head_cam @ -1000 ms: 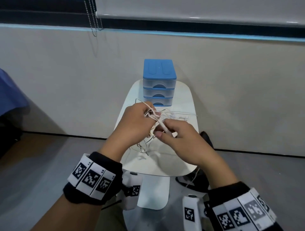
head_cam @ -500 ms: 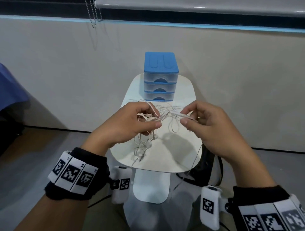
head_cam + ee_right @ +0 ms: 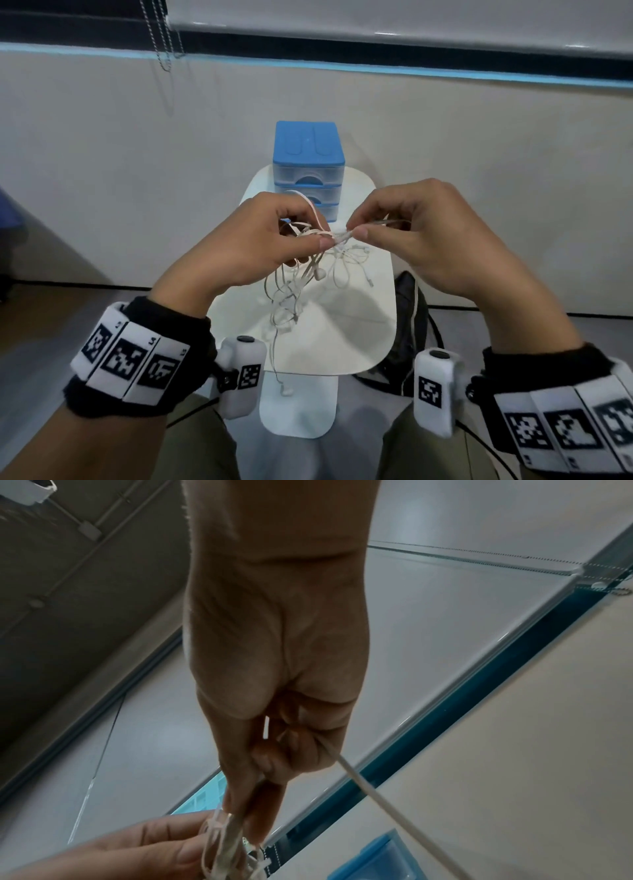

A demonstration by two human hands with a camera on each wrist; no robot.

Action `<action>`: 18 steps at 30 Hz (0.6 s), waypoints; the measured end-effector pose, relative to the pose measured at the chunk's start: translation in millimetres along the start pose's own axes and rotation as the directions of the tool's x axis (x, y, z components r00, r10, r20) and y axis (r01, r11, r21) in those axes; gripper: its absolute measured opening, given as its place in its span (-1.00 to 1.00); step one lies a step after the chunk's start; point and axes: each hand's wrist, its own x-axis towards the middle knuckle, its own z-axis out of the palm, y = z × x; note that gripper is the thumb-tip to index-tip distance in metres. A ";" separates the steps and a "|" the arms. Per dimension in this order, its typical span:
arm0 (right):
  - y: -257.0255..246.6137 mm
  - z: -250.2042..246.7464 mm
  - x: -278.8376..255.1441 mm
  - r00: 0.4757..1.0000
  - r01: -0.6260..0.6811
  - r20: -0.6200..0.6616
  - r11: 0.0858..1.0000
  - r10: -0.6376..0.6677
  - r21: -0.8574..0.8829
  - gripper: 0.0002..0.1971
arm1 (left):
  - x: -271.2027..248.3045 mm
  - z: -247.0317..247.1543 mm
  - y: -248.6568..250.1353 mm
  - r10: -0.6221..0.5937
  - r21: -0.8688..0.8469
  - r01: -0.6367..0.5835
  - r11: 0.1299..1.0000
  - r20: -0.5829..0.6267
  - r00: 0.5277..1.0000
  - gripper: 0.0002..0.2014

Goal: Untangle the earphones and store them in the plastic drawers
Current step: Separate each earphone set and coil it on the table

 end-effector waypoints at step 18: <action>7.6 35.5 14.9 0.930 0.015 -0.366 0.997 -0.042 -0.077 -0.91 | 3.7 21.0 -20.2 -0.228 -0.349 0.237 0.907 0.066 0.971 -0.72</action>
